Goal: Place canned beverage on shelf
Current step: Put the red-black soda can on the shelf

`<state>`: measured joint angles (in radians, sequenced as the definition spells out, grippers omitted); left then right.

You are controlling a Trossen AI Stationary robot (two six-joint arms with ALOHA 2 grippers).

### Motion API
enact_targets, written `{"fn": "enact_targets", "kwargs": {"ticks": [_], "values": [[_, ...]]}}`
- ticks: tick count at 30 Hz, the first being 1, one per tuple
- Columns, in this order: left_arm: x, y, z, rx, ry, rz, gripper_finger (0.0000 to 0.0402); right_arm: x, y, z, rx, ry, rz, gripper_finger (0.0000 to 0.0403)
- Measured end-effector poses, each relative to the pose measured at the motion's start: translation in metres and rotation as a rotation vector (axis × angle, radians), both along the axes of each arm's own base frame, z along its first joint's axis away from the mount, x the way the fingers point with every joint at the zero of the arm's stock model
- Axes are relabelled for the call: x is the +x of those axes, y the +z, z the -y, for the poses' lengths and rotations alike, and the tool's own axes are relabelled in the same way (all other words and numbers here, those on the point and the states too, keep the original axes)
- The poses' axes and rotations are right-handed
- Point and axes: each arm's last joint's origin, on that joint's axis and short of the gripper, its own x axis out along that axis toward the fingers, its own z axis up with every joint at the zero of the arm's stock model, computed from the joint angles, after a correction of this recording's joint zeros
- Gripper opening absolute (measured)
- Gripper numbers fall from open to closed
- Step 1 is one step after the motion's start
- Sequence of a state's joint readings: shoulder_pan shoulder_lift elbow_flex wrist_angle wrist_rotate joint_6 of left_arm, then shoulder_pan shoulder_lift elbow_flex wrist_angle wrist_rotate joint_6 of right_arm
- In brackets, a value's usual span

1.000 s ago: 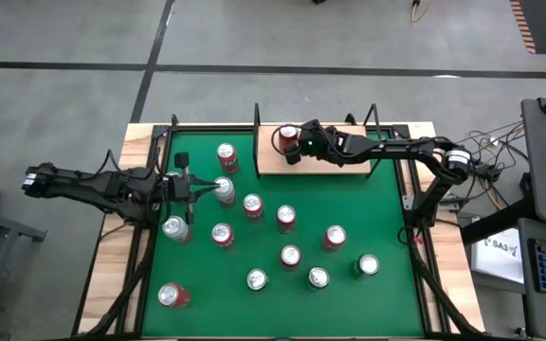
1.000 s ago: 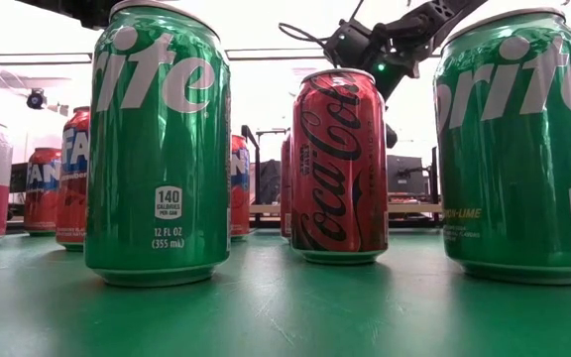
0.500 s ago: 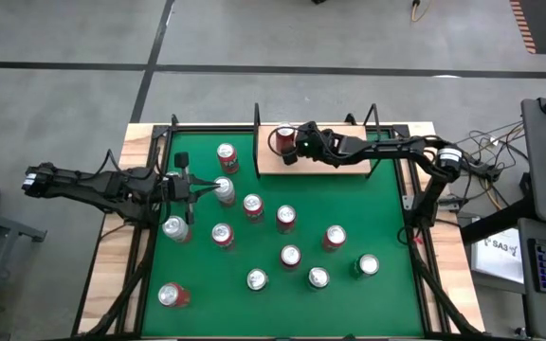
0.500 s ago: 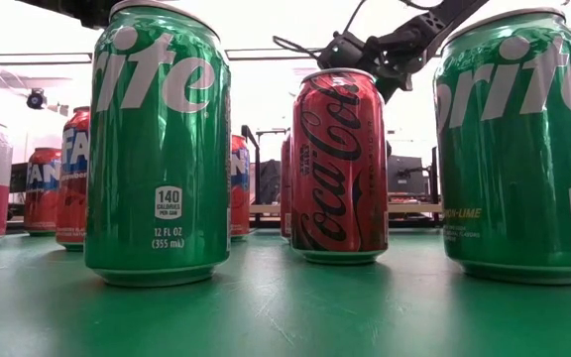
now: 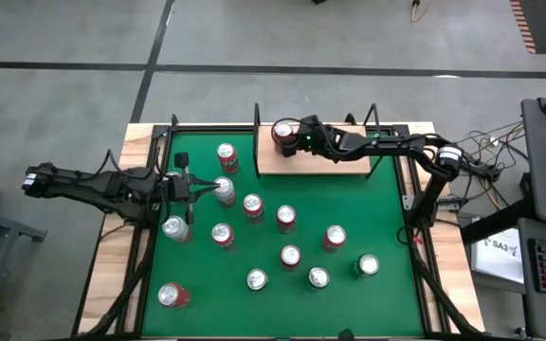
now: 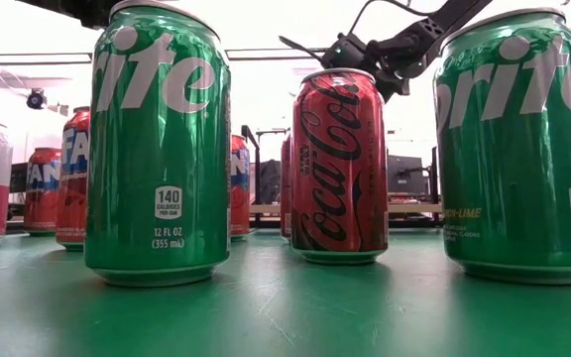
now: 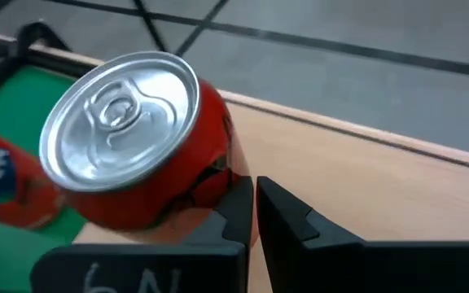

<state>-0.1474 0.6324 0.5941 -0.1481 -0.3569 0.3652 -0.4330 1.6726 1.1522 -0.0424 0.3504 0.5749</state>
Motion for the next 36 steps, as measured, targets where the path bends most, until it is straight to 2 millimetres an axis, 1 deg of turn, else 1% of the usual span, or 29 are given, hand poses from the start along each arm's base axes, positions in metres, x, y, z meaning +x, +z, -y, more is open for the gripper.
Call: {"fn": "enact_targets", "kwargs": {"ticks": [12,22,26,31,36], "values": [[0.000,0.000,0.000,0.001,0.000,0.000,0.0000,0.004,0.002,-0.004,0.004,0.055,0.026,0.0012],[0.000,0.000,0.000,0.009,-0.002,0.002,0.0000,0.007,0.006,-0.003,-0.043,0.079,0.046,0.0012],[0.000,0.001,0.000,0.009,-0.002,0.004,0.0000,0.006,0.004,-0.005,-0.014,0.113,0.035,0.0012],[0.000,0.000,0.000,0.010,-0.001,-0.004,0.0000,0.006,-0.001,-0.013,0.070,0.144,0.018,0.0012],[0.000,-0.001,0.000,0.011,-0.002,-0.012,0.0000,0.013,-0.004,-0.022,0.072,0.181,0.031,0.0012]]}}
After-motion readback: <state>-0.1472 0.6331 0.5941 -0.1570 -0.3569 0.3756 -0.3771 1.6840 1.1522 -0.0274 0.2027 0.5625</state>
